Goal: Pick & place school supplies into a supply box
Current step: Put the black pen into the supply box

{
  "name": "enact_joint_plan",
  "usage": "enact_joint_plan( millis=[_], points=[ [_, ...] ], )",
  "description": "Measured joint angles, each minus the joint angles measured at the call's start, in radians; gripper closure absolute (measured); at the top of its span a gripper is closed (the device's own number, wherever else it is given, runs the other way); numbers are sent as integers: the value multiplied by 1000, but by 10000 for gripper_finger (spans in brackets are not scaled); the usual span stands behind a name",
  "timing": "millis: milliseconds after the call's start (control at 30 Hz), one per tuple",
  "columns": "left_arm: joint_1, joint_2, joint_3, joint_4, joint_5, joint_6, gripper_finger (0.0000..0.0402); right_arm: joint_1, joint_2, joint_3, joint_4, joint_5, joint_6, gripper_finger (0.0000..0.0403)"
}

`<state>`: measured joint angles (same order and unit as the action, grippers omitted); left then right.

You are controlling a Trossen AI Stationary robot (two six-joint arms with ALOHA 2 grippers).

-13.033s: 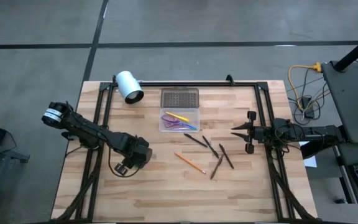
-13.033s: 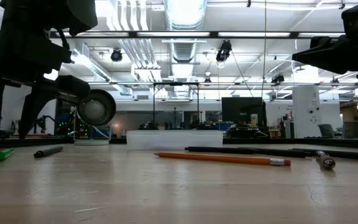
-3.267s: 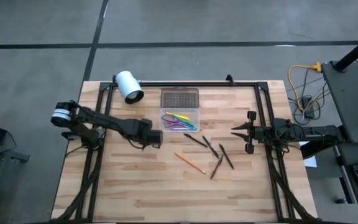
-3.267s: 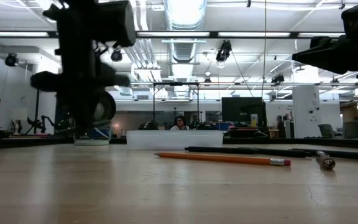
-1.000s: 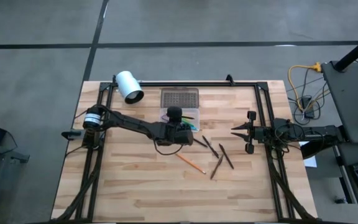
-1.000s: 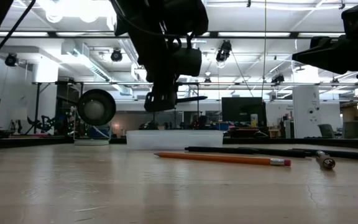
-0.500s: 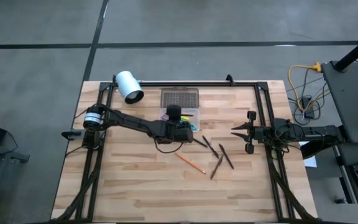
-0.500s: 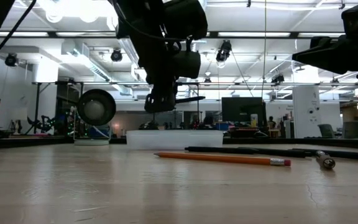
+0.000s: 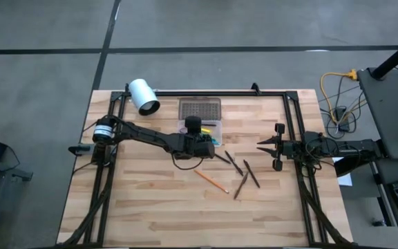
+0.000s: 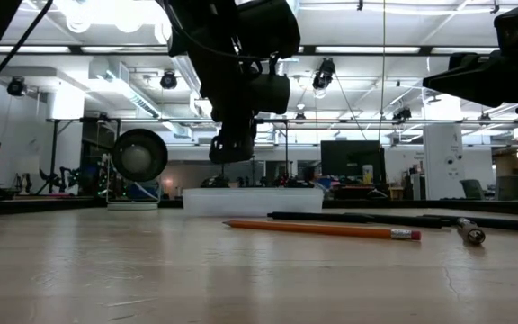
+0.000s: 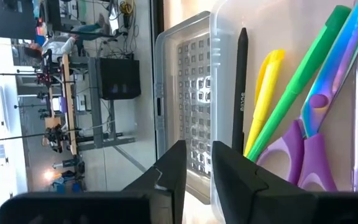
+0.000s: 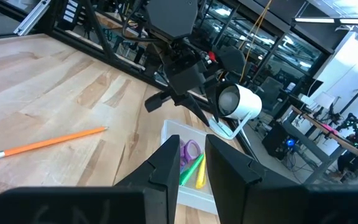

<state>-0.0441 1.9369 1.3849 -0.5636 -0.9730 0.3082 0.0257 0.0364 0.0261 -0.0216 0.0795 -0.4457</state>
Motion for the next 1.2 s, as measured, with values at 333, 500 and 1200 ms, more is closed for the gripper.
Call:
enact_joint_plan(
  millis=[333,500,1200],
  points=[
    [-8,5,8,27,3,0,339,0,0,0,0,0,0,335],
    [-15,6,32,40,86,1,339,0,0,0,0,0,0,335],
    [-36,221,389,-132,619,57,339,0,0,0,0,0,0,335]
  ],
)
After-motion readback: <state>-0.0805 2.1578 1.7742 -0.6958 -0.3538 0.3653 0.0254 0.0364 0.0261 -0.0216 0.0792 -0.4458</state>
